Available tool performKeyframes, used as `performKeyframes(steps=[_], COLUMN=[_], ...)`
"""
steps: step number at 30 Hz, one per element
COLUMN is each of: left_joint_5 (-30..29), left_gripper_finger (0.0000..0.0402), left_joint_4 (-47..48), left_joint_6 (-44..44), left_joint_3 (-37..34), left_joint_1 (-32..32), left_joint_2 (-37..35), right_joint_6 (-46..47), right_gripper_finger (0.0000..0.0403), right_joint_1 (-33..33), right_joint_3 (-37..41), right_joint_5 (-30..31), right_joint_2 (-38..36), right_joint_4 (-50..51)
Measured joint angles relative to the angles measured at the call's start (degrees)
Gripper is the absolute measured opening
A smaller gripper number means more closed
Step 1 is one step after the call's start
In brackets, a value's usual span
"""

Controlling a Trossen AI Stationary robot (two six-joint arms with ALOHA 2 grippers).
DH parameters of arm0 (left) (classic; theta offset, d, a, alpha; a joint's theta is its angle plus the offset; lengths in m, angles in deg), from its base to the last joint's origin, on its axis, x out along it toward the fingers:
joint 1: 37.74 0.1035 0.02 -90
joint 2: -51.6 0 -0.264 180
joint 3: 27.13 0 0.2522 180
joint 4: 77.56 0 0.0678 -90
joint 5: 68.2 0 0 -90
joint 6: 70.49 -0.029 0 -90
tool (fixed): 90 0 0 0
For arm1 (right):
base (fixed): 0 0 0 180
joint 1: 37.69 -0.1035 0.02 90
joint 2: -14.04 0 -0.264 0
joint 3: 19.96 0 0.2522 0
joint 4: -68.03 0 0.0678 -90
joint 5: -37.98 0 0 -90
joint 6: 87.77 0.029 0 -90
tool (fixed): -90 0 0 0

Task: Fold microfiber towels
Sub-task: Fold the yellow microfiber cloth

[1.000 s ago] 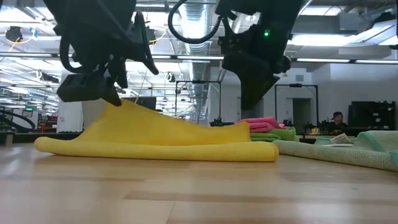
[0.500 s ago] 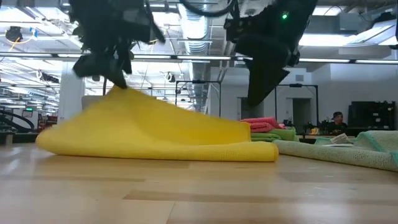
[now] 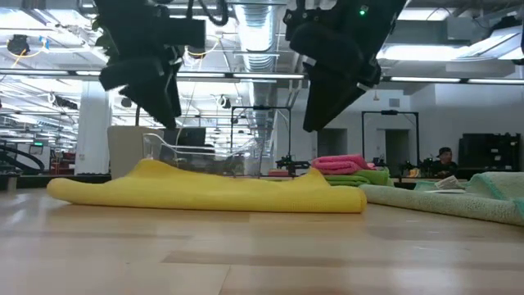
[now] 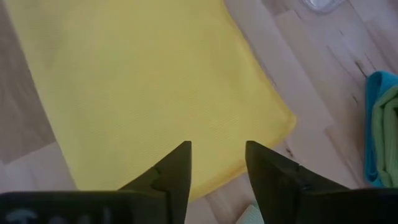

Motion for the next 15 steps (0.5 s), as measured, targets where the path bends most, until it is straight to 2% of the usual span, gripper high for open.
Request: performKeyframes(steps=[5,11,15], left_joint_5=[0.71,3.36,3.75], left_gripper_finger=[0.0238,0.0229,0.0228], left_joint_4=[-6.9,-29.81,-40.06], left_joint_6=[4.83,4.05,5.38], left_joint_3=[-2.58,-14.1,-20.93], left_joint_1=[-2.48,-9.46,-12.15], left_joint_2=[-3.35,-6.69,-6.81], right_joint_6=[1.57,-4.39,-7.14], right_gripper_finger=[0.0178,0.0157,0.0141], right_joint_1=[-0.68,-7.26,-9.28], right_joint_3=[0.0,0.03,3.7], right_joint_5=[-0.97,0.05,-0.14], right_joint_2=[0.03,0.44,0.44], right_joint_4=[-0.9,-1.98,-10.06])
